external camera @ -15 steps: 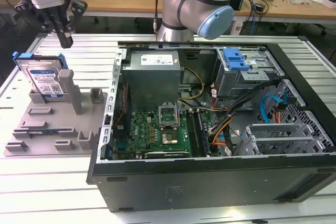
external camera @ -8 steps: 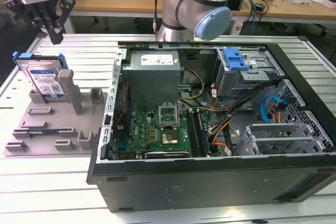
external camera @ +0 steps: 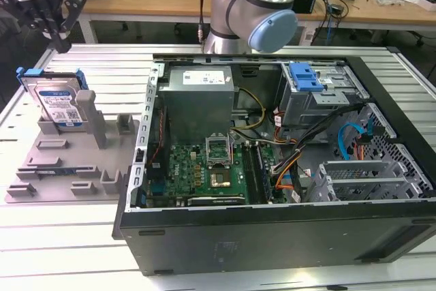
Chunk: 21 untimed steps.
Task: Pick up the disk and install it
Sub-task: 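Reach for the disk, then pick up the disk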
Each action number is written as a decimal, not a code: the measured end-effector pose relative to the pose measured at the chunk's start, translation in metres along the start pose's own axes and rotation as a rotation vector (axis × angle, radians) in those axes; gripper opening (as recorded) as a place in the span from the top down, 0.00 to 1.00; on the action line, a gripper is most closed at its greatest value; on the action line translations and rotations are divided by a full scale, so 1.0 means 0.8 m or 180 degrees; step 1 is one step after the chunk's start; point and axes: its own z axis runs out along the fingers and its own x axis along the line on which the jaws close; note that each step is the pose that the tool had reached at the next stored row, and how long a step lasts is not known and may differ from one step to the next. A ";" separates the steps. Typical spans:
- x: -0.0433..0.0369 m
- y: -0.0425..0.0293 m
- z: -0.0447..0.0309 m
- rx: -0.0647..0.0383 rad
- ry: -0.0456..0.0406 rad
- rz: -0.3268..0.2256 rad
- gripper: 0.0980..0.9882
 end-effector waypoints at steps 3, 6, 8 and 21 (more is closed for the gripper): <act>0.005 0.0011 0.0014 0.0003 0.0038 0.0002 0.99; 0.008 0.0015 0.0022 0.0004 0.0052 0.0002 0.99; 0.008 0.0016 0.0024 0.0004 0.0052 0.0002 0.99; 0.009 0.0017 0.0024 0.0004 0.0053 -0.0021 0.99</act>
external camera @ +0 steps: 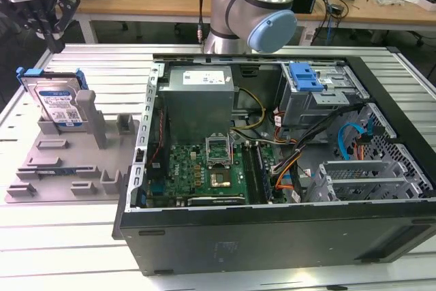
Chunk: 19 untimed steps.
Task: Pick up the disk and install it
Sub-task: 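Pick up the disk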
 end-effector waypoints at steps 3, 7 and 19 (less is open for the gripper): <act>0.000 0.0000 0.0001 0.0002 0.0014 -0.0265 0.99; 0.000 0.0000 0.0002 0.0004 0.0033 -0.0584 0.99; 0.000 0.0000 0.0009 0.0011 0.0104 -0.1534 0.85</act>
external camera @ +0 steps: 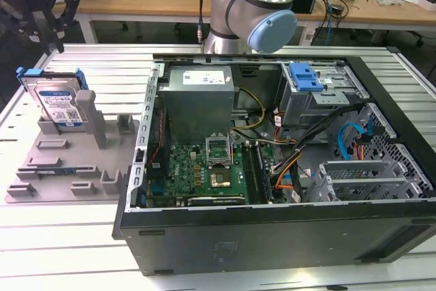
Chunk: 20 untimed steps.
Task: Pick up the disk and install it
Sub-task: 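Pick up the disk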
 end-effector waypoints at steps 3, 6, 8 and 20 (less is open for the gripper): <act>0.000 0.0000 0.0002 -0.0001 0.0024 -0.0244 0.64; 0.000 -0.0001 0.0007 0.0001 0.0040 -0.0469 0.57; 0.000 -0.0001 0.0008 0.0003 0.0047 -0.0597 0.57; 0.000 -0.0001 0.0009 0.0021 0.0085 -0.1427 0.57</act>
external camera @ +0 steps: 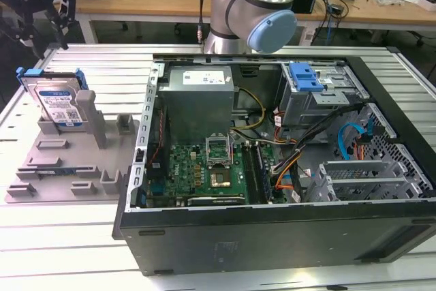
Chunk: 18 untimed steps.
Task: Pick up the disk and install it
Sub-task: 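Pick up the disk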
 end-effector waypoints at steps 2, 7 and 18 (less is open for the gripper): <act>0.000 0.0000 0.0000 0.0004 0.0009 -0.0175 0.57; 0.000 0.0000 0.0000 0.0014 0.0027 -0.0561 0.57; 0.000 0.0000 0.0001 0.0037 0.0073 -0.1478 0.57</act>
